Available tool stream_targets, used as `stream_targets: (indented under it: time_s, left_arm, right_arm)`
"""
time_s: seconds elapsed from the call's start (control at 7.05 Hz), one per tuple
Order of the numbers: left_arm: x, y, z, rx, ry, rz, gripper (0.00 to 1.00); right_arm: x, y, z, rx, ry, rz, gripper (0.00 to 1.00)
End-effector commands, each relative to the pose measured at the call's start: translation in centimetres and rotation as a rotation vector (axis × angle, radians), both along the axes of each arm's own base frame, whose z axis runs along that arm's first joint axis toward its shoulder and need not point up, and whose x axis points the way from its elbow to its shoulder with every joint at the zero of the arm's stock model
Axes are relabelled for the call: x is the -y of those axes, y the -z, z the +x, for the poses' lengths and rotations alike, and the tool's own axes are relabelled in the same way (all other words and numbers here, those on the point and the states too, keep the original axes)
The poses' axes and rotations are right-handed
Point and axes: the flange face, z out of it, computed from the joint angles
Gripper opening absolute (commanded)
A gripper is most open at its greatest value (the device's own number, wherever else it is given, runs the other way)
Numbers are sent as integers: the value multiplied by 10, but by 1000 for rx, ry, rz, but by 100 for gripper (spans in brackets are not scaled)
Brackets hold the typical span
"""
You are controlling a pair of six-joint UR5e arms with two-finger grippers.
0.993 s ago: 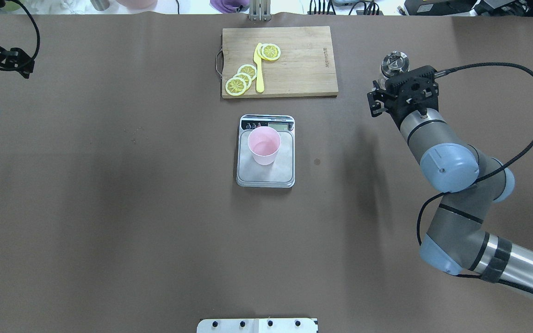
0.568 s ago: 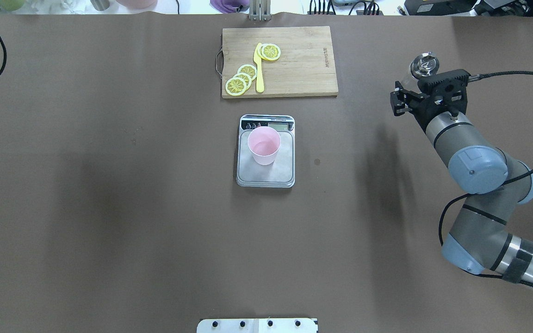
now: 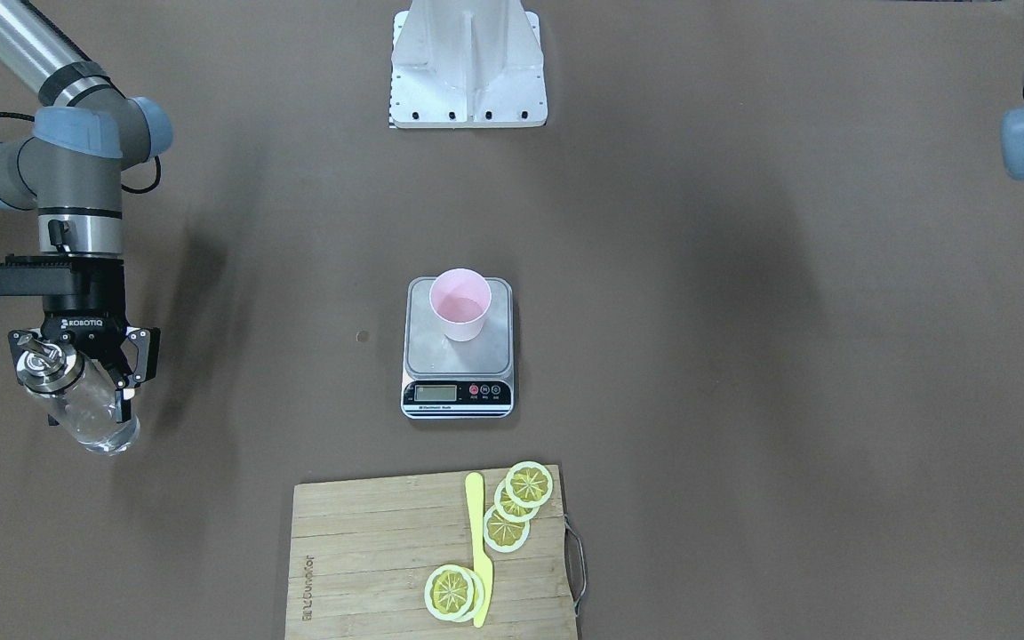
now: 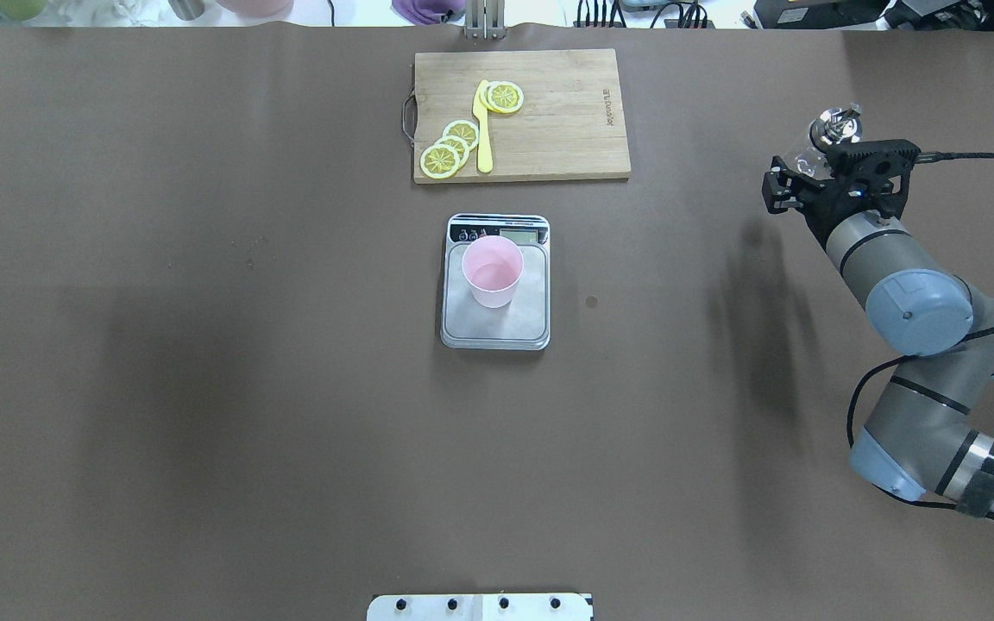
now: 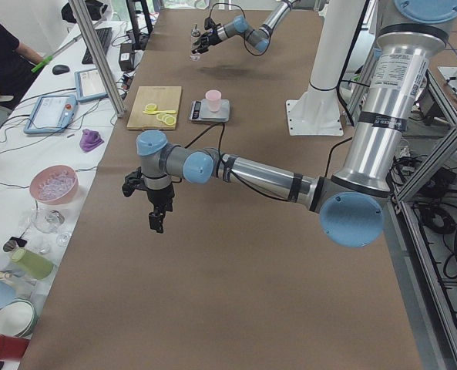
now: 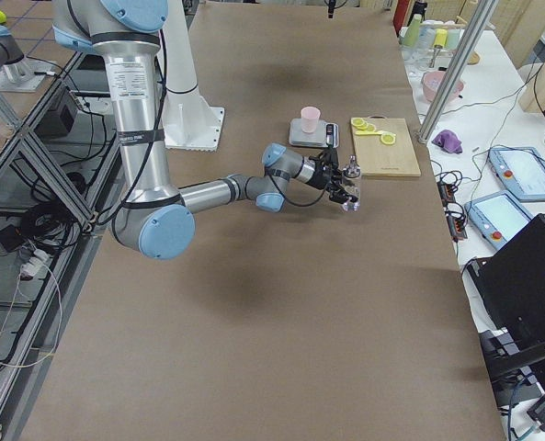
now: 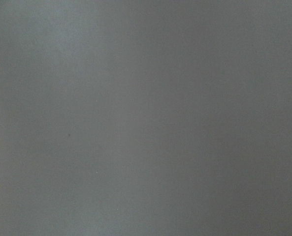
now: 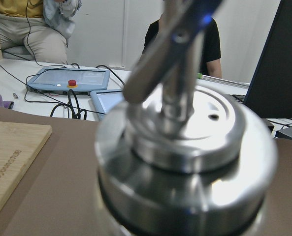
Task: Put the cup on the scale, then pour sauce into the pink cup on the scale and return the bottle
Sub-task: 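Carry the upright glass bottle with the right gripper farther from the cup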
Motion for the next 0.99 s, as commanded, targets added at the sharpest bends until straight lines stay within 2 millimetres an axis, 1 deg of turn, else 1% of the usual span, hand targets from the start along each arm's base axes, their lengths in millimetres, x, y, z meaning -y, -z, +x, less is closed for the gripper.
stream_targets:
  time_s: [0.0, 0.14, 0.28, 0.71, 0.85]
  left_arm:
    - [1, -6, 0, -11, -1, -14, 99]
    - [1, -6, 0, -11, -1, -14, 99]
    - [1, -6, 0, -12, -1, -12, 99]
    - [1, -6, 0, -11, -1, -14, 99]
    - [1, -6, 0, -11, -1, -14, 99]
  right_arm:
    - [0, -17, 5, -8, -6, -25, 0]
    - [-1, -21, 8, 6, -1, -42, 0]
    - [1, -28, 17, 11, 9, -61, 0]
    - [2, -36, 23, 54, 13, -102, 0]
    - [2, -43, 28, 56, 32, -124, 0]
